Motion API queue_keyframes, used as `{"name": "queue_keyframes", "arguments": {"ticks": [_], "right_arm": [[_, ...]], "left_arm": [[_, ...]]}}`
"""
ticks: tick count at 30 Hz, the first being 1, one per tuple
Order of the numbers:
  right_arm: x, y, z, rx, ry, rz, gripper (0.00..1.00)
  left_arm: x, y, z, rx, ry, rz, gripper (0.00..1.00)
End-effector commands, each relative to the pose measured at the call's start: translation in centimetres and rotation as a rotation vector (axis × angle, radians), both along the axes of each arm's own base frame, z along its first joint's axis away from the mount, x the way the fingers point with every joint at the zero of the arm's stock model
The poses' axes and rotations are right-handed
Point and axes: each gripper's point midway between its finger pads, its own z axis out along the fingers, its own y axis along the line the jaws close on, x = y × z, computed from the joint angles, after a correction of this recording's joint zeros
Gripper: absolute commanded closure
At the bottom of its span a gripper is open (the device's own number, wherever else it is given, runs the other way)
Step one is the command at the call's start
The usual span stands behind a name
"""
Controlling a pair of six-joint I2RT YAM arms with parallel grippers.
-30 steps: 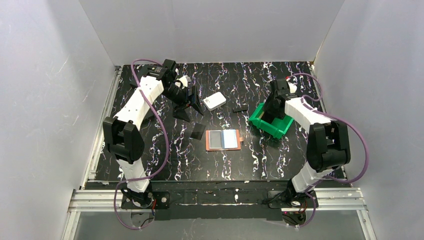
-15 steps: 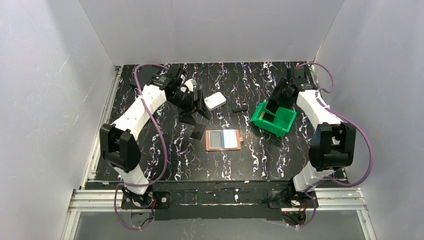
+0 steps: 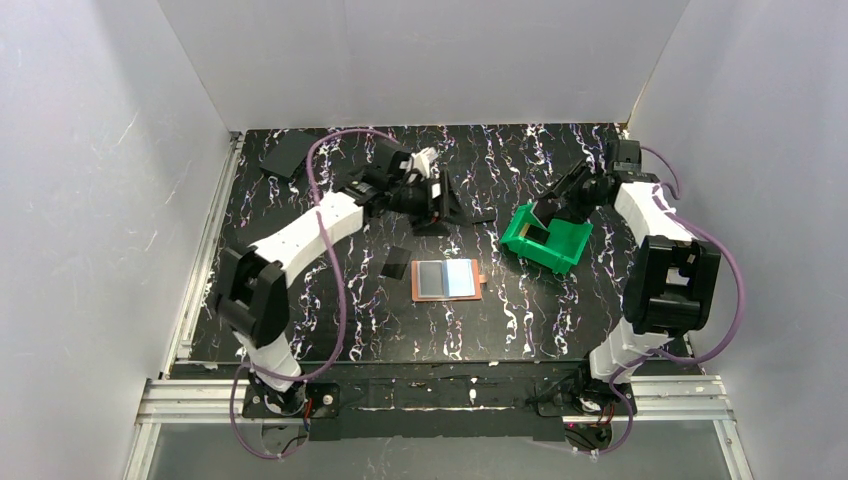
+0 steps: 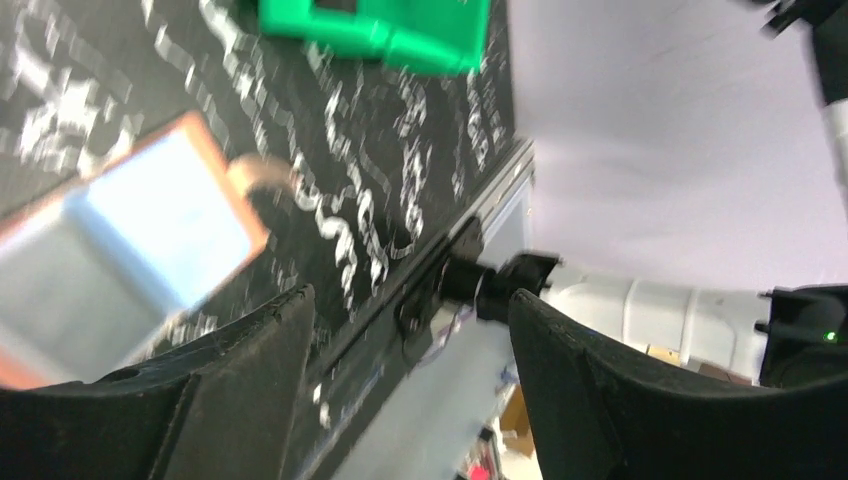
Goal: Put the credit cards into the card holder
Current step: Pick up the credit card from the storage box.
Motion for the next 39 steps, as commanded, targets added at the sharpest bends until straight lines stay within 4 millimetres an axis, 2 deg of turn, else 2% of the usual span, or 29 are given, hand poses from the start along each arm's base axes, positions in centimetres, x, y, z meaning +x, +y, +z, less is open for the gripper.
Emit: {"name": "queue_keyframes", "arguments": {"ticks": [1,3,7,13,17,20,26,32,39], "right_arm": [[-0.2,0.9,1.2,0.191,-0.016,0.016,0.99],[-0.3,0.4,1.4,0.203,-0.025,0.007,0.99],[-0.3,0.1,2.0,0.227,-0.057,0.002,0.99],[-0.6,-0.6,3.0,0.289,-0.164,0.028,0.99],[-0.7,-0.6,3.6,0.314,-0.261,0.061,0.99],[-0.3,-0.6,4.6,0.334,-0.365,0.080,0.99],[-0.6,-0.2,6.2,0.369,-0.461,0.114,0.99],[-1.1,0.2,6.3,0.387,-0.489,0.124,0.99],[-1.4,0.2,6.2,0.394,-0.489,0.127,0.99]], "left_arm": [[4.4,-6.5,4.4,-0.245,-0.219,-0.040,0.32],[6.0,-8.4,4.0,-0.244,-0.256,-0.052,0.32],[7.8,-11.2,3.1,-0.275,-0.213,-0.074,0.34],[9.1,-13.8,1.8,-0.295,-0.184,-0.090,0.33],[9.9,-15.0,-0.1,-0.303,-0.138,-0.101,0.34],[10.2,-15.7,-0.7,-0.320,-0.115,-0.122,0.35],[10.8,-17.0,-1.3,-0.353,-0.090,-0.155,0.35],[9.9,-18.5,-1.9,-0.379,-0.058,-0.206,0.32],[9.4,-18.8,-2.2,-0.388,-0.054,-0.232,0.28]]}}
